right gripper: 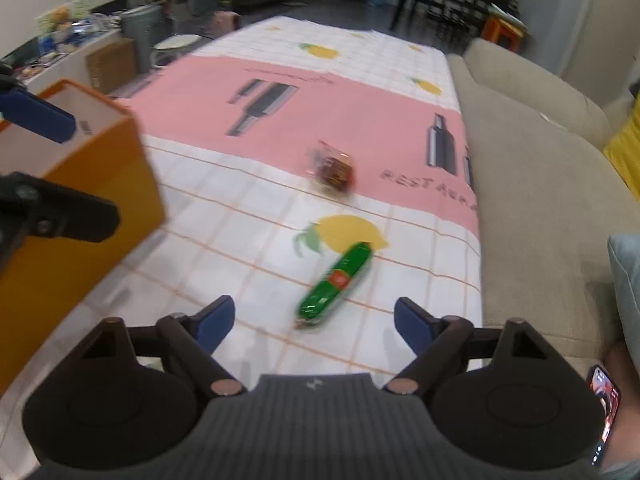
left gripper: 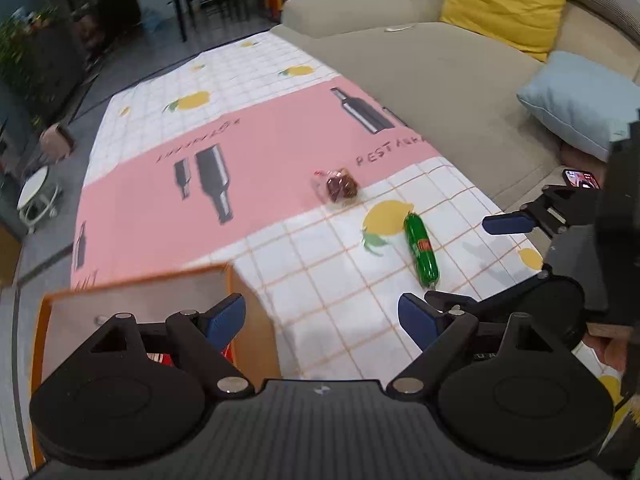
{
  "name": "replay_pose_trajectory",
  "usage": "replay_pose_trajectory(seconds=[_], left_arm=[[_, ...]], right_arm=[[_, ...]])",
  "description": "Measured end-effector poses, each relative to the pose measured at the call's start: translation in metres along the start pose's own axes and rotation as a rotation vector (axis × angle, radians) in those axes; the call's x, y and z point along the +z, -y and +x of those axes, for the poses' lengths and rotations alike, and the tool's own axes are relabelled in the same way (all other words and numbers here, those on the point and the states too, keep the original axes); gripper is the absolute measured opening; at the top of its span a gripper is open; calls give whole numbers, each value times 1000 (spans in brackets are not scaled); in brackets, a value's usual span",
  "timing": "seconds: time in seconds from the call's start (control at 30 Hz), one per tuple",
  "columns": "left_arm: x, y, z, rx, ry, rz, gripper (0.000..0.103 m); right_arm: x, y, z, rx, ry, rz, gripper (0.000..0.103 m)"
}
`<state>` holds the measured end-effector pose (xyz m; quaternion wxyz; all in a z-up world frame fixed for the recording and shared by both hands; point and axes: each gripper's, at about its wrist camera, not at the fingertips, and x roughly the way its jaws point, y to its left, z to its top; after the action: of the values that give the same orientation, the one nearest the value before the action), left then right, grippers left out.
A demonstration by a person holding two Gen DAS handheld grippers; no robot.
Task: Organize snacks
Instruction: 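Move both tools back toward the sausage and meat snack on the table, then close the right tool on the green sausage while the left tool reaches the brown meat snack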
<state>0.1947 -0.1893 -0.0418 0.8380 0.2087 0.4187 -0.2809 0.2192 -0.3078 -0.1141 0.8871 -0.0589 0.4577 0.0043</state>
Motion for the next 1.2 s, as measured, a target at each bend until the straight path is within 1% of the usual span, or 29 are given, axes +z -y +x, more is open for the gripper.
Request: replay_pose_trajectory(seconds=[0.1,0.17,0.27,0.43,0.47,0.57,0.6,0.63,0.67,0.7,0.77,0.93,1.03,1.1,1.2], left_arm=[[9,0,13,-8,0,19,101],[14,-1,22,-12,-3,27,101],[21,-3,33,-17,-6,21,101],[30,-2,47,-21,10,43,101],[32,-1,50,-22,17,53,101],[39,4,58,-30,29,78,101],[41,6,62,-36,30,84,101],[44,8,65,-40,28,100,101],[47,11,69,-42,29,129,101],[50,15,72,-38,33,165,101],[55,22,77,-25,47,231,101],[68,36,90,-24,80,377,101],[73,42,103,-23,80,461,101],[75,45,112,-22,78,517,101],[77,45,123,-50,83,579,101]], right_arm=[[3,10,15,-9,-17,19,78],[5,13,23,-10,-27,28,78],[6,16,37,-8,-41,34,76],[7,20,54,-5,-67,39,69],[6,22,57,4,-71,46,66],[5,24,64,14,-88,50,51],[4,27,64,26,-80,61,46],[4,28,64,37,-79,70,45],[4,30,65,48,-78,75,39],[5,31,65,49,-76,70,31],[7,33,65,51,-75,64,23],[8,47,66,48,-79,96,23],[8,55,68,24,-79,104,23],[8,59,69,32,-74,107,24],[9,62,71,46,-64,114,24]])
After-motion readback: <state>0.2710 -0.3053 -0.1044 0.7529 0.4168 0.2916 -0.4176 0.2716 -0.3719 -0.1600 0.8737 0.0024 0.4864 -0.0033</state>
